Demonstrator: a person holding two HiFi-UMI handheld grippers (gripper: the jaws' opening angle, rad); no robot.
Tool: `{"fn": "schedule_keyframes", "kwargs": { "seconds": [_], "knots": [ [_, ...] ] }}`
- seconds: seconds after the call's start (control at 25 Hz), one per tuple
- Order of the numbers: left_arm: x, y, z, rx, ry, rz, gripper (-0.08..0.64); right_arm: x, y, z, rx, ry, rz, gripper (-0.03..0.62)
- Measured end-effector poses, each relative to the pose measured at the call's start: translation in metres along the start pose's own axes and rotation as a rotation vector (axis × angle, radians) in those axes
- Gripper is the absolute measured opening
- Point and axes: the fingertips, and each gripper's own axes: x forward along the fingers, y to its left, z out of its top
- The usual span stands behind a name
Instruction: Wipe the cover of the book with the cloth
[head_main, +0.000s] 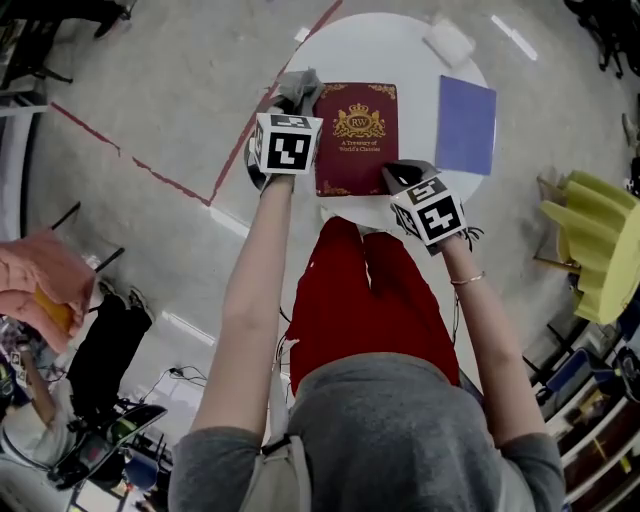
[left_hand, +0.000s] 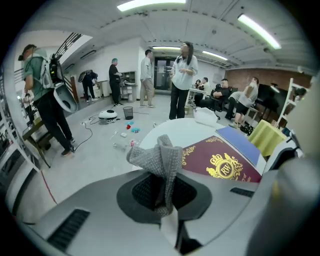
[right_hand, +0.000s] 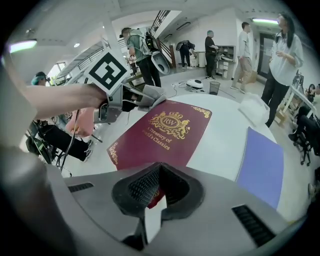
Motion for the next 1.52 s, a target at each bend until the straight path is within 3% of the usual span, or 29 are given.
{"fn": "schedule_keyframes", "kwargs": {
  "seconds": [0.24, 0.88, 1.52],
  "knots": [
    [-0.013, -0.024, -0.023, 0.063, 0.029, -0.003, 0.029, -0.001, 0.0, -0.002, -0.015, -0.008, 0.001, 0.028],
    [-0.074, -0.073, -0.106, 0.0, 0.072, 0.014, 0.029, 0.001, 0.002, -0.005, -0.08, -0.054, -0.05, 0.028],
    [-0.106, -0.124, -0.134, -0.076, 0.084, 0.035, 0.029, -0.005, -0.013, -0.009, -0.129, -0.062, -0.083, 0.029]
  ]
}}
